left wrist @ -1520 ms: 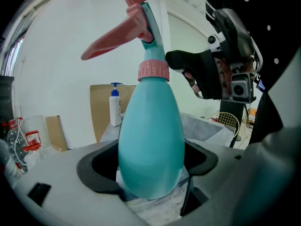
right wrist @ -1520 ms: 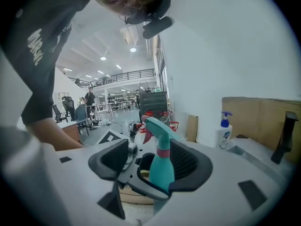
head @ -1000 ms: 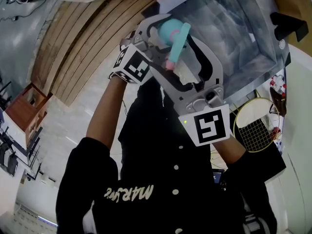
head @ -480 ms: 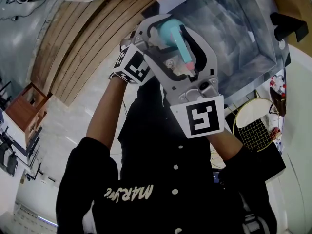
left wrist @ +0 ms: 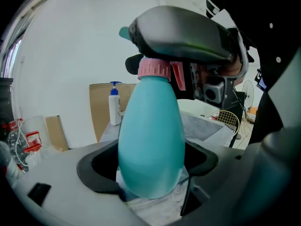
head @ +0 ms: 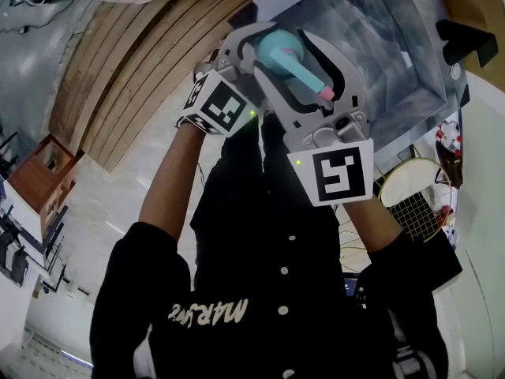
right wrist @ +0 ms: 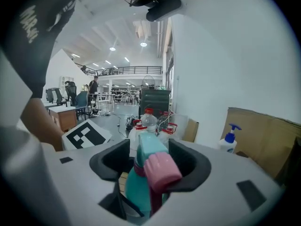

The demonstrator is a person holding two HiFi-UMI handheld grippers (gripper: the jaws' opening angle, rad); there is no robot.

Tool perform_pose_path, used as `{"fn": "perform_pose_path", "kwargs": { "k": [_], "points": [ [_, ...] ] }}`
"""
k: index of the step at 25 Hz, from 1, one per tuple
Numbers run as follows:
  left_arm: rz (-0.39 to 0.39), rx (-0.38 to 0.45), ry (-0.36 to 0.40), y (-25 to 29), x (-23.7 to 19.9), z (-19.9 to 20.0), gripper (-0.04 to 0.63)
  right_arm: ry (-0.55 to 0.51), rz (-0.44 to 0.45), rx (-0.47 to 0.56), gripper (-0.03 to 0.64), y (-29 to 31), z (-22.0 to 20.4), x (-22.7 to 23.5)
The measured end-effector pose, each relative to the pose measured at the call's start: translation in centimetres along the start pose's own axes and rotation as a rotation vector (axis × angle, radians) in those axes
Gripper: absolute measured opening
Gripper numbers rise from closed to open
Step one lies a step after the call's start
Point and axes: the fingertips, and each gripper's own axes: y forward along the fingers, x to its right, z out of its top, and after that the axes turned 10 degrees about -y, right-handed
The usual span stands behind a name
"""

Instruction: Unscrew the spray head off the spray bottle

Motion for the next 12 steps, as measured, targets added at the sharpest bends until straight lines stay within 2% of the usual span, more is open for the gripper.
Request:
{"fn": "perform_pose_path", "kwargs": {
  "k": [5, 8, 12],
  "points": [
    [-0.002, -0.004, 0.001, 0.2, 0.1, 0.0, 0.41, -0.04, 0.095, 0.028, 0.264, 0.2, -0.2, 0.4],
    [-0.003, -0.003, 0.001, 0.2, 0.0, 0.0, 0.41, -0.033, 0.207, 0.065, 0.258, 0.3, 0.0, 0.2],
    [-0.006, -0.004, 0.007, 0.1, 0.2, -0.1, 0.41, -0.117, 0.378, 0.08, 0.243, 0.1, -0.4, -0.9]
  ]
}}
